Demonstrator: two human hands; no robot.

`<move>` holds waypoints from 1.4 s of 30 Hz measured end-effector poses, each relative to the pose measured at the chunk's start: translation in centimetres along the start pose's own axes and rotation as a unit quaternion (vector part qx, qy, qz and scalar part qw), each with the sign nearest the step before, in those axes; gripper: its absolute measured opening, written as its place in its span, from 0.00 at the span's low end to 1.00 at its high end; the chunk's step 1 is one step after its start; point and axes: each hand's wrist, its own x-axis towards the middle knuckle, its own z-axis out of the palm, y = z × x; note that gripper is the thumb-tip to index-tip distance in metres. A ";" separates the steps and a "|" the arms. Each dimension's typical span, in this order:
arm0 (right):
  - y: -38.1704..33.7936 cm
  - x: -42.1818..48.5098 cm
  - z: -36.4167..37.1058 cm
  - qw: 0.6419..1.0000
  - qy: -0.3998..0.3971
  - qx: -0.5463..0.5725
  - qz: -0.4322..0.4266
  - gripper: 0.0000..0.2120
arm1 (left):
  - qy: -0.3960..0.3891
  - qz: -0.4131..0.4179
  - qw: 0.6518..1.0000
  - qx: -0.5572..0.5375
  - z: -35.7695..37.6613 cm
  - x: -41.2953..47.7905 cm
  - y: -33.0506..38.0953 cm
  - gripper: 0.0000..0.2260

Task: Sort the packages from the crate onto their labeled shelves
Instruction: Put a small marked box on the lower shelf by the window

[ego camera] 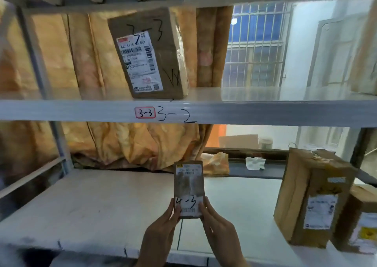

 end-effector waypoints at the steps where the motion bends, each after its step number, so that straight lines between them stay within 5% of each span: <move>1: 0.7 -0.2 0.9 1.000 -0.007 -0.006 0.006 0.49 | -0.007 -0.002 1.000 0.005 1.2 -0.2 -0.6 0.39; 3: 2.1 -0.8 2.3 1.000 -0.021 -0.020 0.010 0.42 | -0.028 -0.012 0.999 0.035 3.3 -0.6 -1.5 0.48; 13: 7.1 -2.3 7.8 0.993 -0.092 -0.074 0.001 0.33 | -0.092 0.031 0.986 0.132 9.2 -1.3 -4.4 0.34; 29: 8.5 -4.6 10.8 0.994 -0.083 -0.055 0.053 0.37 | -0.082 -0.040 0.994 0.061 13.6 -2.8 -4.1 0.33; 42: 7.6 -6.1 10.3 0.981 -0.152 -0.071 0.095 0.43 | -0.187 -0.093 0.978 0.001 14.1 -4.4 -3.5 0.39</move>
